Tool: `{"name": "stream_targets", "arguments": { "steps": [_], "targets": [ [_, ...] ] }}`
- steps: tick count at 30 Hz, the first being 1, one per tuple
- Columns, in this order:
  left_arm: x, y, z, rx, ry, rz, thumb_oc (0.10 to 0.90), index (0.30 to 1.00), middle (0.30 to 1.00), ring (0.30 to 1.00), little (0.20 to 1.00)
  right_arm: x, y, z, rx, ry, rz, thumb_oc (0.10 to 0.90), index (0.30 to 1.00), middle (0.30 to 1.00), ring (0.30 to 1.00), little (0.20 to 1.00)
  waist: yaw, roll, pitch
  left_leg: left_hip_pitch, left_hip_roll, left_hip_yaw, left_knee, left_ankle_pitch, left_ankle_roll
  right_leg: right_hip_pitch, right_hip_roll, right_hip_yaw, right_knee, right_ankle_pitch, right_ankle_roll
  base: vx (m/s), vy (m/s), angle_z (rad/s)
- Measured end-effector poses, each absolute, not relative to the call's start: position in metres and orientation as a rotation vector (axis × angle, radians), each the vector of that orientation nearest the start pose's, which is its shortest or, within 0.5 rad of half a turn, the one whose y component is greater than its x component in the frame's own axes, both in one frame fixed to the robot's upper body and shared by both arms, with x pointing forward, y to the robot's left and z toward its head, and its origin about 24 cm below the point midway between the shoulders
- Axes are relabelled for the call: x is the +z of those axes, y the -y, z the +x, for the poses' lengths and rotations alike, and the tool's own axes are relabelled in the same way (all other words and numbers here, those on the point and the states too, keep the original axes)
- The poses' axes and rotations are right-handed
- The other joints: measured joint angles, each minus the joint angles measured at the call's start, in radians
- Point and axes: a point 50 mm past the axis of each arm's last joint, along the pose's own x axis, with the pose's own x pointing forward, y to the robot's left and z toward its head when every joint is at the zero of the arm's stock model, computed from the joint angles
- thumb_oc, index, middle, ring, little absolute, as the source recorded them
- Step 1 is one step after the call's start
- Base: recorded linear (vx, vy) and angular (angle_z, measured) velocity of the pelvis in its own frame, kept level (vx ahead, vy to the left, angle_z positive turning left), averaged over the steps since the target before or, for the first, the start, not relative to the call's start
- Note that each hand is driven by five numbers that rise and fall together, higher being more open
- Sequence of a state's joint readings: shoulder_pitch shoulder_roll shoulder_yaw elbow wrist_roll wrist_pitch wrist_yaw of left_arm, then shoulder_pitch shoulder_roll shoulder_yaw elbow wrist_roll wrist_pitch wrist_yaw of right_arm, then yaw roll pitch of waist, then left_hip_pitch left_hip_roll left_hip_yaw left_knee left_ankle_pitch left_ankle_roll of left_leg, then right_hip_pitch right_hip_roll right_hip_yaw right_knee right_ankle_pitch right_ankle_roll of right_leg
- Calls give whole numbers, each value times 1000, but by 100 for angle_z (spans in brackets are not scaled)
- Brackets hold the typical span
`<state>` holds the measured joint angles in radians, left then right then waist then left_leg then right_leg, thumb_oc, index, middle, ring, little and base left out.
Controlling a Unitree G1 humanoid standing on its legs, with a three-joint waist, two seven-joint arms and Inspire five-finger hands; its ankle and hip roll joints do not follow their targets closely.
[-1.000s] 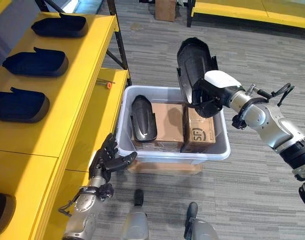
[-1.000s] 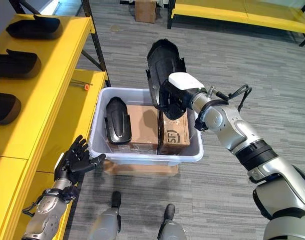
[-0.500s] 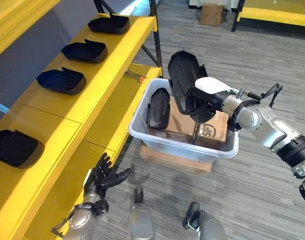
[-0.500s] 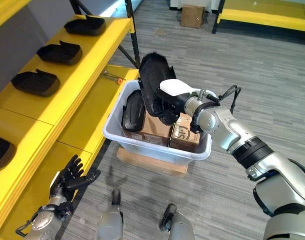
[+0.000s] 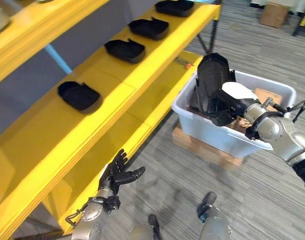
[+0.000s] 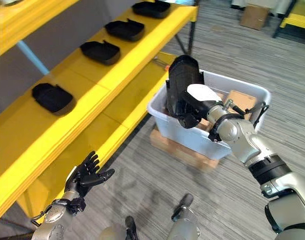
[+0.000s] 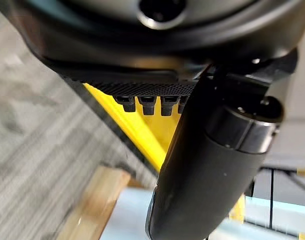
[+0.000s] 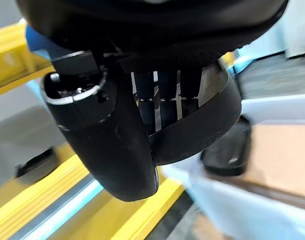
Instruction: Move parts from the plastic box to the shelf.
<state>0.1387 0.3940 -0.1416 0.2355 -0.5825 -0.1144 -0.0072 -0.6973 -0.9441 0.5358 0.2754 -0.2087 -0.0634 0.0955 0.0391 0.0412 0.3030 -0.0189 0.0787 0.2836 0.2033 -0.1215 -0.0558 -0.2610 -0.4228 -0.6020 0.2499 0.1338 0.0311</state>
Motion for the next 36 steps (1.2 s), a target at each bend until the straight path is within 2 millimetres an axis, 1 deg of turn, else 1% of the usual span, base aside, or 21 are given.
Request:
{"name": "stream_targets", "arguments": {
  "steps": [3,7,12,15,18,19,20,21,23,24,25,27,28,29,30,31,32,33,34,35,36],
  "targets": [
    [-23,-225,207,51,-286,-175,900,1000,1000,1000,1000,171,216,342,312,208,-1305,400,300,300,300,300,24,-26,2,-3,0,-24,1,4,-6,25,6,-20,-21,36,-37,23,53,26],
    [-21,-229,207,67,-279,-170,900,1000,1000,1000,1000,169,213,342,320,210,-1301,400,300,300,300,300,20,-79,-2,15,1,-42,-10,9,-9,58,10,-41,-37,41,-35,49,60,12],
    [-21,-231,207,76,-274,-173,900,1000,1000,1000,1000,169,212,343,315,212,-1289,400,300,300,300,300,20,-106,-17,31,2,-42,-18,8,-10,77,19,-41,-57,49,-27,13,46,-1],
    [-19,-236,206,94,-266,-172,900,1000,1000,1000,1000,165,210,344,319,208,-1275,400,300,300,300,300,28,-124,-28,19,2,-43,-9,-1,-8,82,25,-40,-72,60,-24,-4,90,-1],
    [-21,-236,204,93,-274,-171,900,1000,1000,1000,1000,163,206,345,326,207,-1260,400,300,300,300,300,43,-128,-29,16,-4,-46,26,-21,-2,101,22,-39,-82,70,-17,-3,158,7],
    [-21,-235,203,90,-275,-165,900,1000,1000,1000,1000,161,205,345,324,202,-1266,400,300,300,300,300,45,-129,-29,7,-9,-56,59,-40,13,118,9,-48,-86,78,-11,-6,114,18],
    [-21,-235,203,90,-276,-165,900,1000,1000,1000,1000,161,205,345,324,202,-1270,400,300,300,300,300,44,-130,-29,5,-11,-65,63,-40,13,122,3,-51,-87,82,-7,-8,185,35],
    [-21,-236,202,96,-278,-163,900,1000,1000,1000,1000,160,204,345,326,203,-1268,400,300,300,300,300,48,-136,-31,-2,-27,-73,79,-48,24,129,-12,-42,-99,101,16,-3,224,30],
    [-23,-238,200,101,-286,-143,900,1000,1000,1000,1000,158,201,345,334,206,-1269,400,300,300,300,300,47,-141,-32,-31,-53,-86,118,-63,41,140,-33,-38,-104,128,23,21,262,36],
    [-22,-239,200,99,-285,-136,900,1000,1000,1000,1000,156,200,345,338,206,-1269,400,300,300,300,300,49,-141,-32,-45,-61,-95,144,-79,54,145,-41,-30,-108,139,35,43,201,39],
    [-22,-239,200,102,-286,-132,900,1000,1000,1000,1000,153,198,344,345,203,-1260,400,300,300,300,300,51,-143,-32,-63,-75,-98,179,-99,77,148,-63,-22,-105,164,41,46,173,30],
    [-22,-240,200,104,-288,-130,900,1000,1000,1000,1000,145,196,342,361,191,-1245,400,300,300,300,300,49,-144,-32,-67,-87,-105,192,-107,101,146,-84,18,-107,223,45,-21,99,22],
    [-22,-241,200,108,-287,-128,900,1000,1000,1000,1000,141,195,341,372,184,-1240,400,300,300,300,300,49,-144,-32,-66,-91,-110,193,-105,110,146,-88,43,-104,262,56,-22,69,25],
    [-21,-242,201,113,-284,-127,900,1000,1000,1000,1000,138,195,339,379,180,-1237,400,300,300,300,300,39,-150,-33,-63,-106,-132,188,-91,111,129,-90,122,-78,270,50,57,72,46],
    [-21,-244,202,121,-279,-126,900,1000,1000,1000,1000,136,194,338,386,179,-1234,400,300,300,300,300,19,-157,-34,-62,-120,-153,175,-78,123,100,-91,238,-31,238,59,73,85,60],
    [-20,-248,205,128,-278,-116,900,1000,1000,1000,1000,133,193,335,397,179,-1225,400,300,300,300,300,5,-155,-33,-59,-121,-180,152,-69,142,58,-7,475,9,98,119,52,57,53],
    [-20,-253,207,132,-285,-97,900,1000,1000,1000,1000,130,191,332,411,184,-1220,400,300,300,300,300,-1,-154,-31,-47,-115,-184,118,-48,147,37,53,570,10,25,151,62,8,29],
    [-22,-256,206,145,-298,-91,900,1000,1000,1000,1000,127,190,329,426,181,-1215,400,300,300,300,300,-8,-156,-31,-17,-120,-175,64,-13,141,20,85,545,-11,5,150,66,-46,18],
    [-23,-256,205,145,-304,-90,900,1000,1000,1000,1000,125,191,328,432,176,-1215,400,300,300,300,300,-14,-156,-31,0,-127,-178,41,-5,140,24,87,498,-33,9,146,78,-65,16],
    [-24,-254,206,138,-304,-92,900,1000,1000,1000,1000,123,193,328,425,161,-1214,400,300,300,300,300,-24,-161,-31,21,-145,-184,20,-9,151,26,91,448,-85,10,148,60,-61,31],
    [-23,-253,207,132,-302,-92,900,1000,1000,1000,1000,123,195,328,417,156,-1210,400,300,300,300,300,-34,-163,-30,21,-155,-203,21,-12,152,37,99,449,-113,11,147,49,-49,39]
  ]
}}
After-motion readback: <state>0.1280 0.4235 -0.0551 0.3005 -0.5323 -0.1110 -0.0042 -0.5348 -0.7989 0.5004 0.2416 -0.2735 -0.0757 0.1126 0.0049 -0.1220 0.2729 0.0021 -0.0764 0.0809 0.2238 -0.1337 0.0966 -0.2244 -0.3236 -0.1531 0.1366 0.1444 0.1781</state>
